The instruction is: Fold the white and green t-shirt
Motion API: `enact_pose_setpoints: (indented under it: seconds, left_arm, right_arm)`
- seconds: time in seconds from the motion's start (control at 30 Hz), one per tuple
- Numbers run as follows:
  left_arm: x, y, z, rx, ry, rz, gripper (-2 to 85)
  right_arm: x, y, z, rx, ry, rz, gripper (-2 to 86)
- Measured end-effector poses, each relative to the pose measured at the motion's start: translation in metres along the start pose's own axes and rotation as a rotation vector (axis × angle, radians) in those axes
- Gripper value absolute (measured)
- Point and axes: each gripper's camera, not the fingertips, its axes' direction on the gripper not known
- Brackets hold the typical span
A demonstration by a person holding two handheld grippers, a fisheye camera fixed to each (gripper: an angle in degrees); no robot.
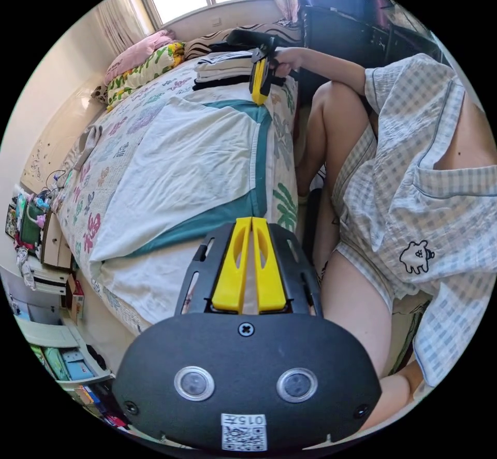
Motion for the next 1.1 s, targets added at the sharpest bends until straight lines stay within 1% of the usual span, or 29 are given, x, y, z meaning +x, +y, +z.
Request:
enact_pose_setpoints:
  seconds: [0.13, 0.23, 0.33, 0.4, 0.43, 0.5, 0.53, 0.57, 0.6, 0.63, 0.67, 0.7, 0.73, 0.8, 0.87, 0.9, 1.0, 1.1]
  left_arm:
    - [-0.019, 0.008, 0.002, 0.005, 0.065, -0.028, 0.5]
    - [-0.028, 0.026, -0.014, 0.017, 0.132, -0.007, 1.6]
    - [-0.044, 0.056, -0.044, 0.101, 0.120, -0.085, 3.4]
    - [-0.065, 0.086, -0.067, 0.191, 0.042, -0.279, 5.0]
    - [-0.071, 0.094, -0.072, 0.206, 0.028, -0.343, 5.4]
    - [-0.088, 0.124, -0.086, 0.248, -0.032, -0.631, 7.4]
    - [-0.086, 0.132, -0.089, 0.262, -0.048, -0.687, 7.9]
    - [-0.075, 0.147, -0.094, 0.312, -0.084, -0.763, 8.4]
    - [-0.058, 0.163, -0.096, 0.417, -0.125, -0.855, 8.7]
    - [-0.049, 0.172, -0.095, 0.484, -0.144, -0.902, 8.7]
    - [-0.029, 0.185, -0.088, 0.604, -0.186, -0.965, 8.8]
    - [-0.015, 0.194, -0.074, 0.664, -0.235, -1.024, 8.9]
    - [-0.010, 0.198, -0.066, 0.671, -0.256, -1.065, 9.2]
    - [-0.001, 0.215, -0.034, 0.677, -0.293, -1.212, 10.5]
    - [0.000, 0.230, -0.017, 0.699, -0.252, -1.263, 10.9]
    - [-0.001, 0.238, -0.008, 0.717, -0.212, -1.276, 11.0]
    - [-0.011, 0.250, 0.011, 0.735, -0.079, -1.257, 10.7]
    - [-0.017, 0.265, 0.014, 0.772, -0.071, -1.272, 8.6]
  right_arm:
    - [-0.001, 0.000, 0.001, 0.051, 0.003, -0.008, 0.5]
    - [-0.004, 0.001, -0.003, 0.157, 0.016, -0.002, 2.9]
    - [-0.021, -0.013, 0.007, 0.210, 0.109, -0.027, 4.8]
    - [-0.044, -0.044, 0.026, 0.207, 0.167, -0.087, 5.4]
    - [-0.050, -0.054, 0.032, 0.198, 0.185, -0.106, 5.5]
    - [-0.083, -0.101, 0.061, 0.192, 0.242, -0.210, 6.4]
    - [-0.091, -0.113, 0.069, 0.194, 0.241, -0.244, 6.7]
    - [-0.108, -0.138, 0.085, 0.201, 0.211, -0.322, 7.5]
    - [-0.123, -0.165, 0.102, 0.195, 0.171, -0.394, 8.0]
    - [-0.129, -0.180, 0.111, 0.184, 0.158, -0.418, 8.2]
    - [-0.138, -0.212, 0.130, 0.164, 0.157, -0.442, 8.5]
    - [-0.144, -0.244, 0.150, 0.154, 0.175, -0.447, 8.8]
    - [-0.147, -0.260, 0.161, 0.148, 0.188, -0.445, 9.1]
    - [-0.151, -0.320, 0.204, 0.103, 0.252, -0.427, 10.1]
    - [-0.152, -0.360, 0.238, 0.031, 0.316, -0.401, 10.7]
    - [-0.152, -0.383, 0.260, -0.028, 0.362, -0.391, 10.9]
    - [-0.153, -0.426, 0.306, -0.115, 0.494, -0.368, 10.8]
    - [-0.148, -0.458, 0.337, -0.184, 0.533, -0.309, 8.7]
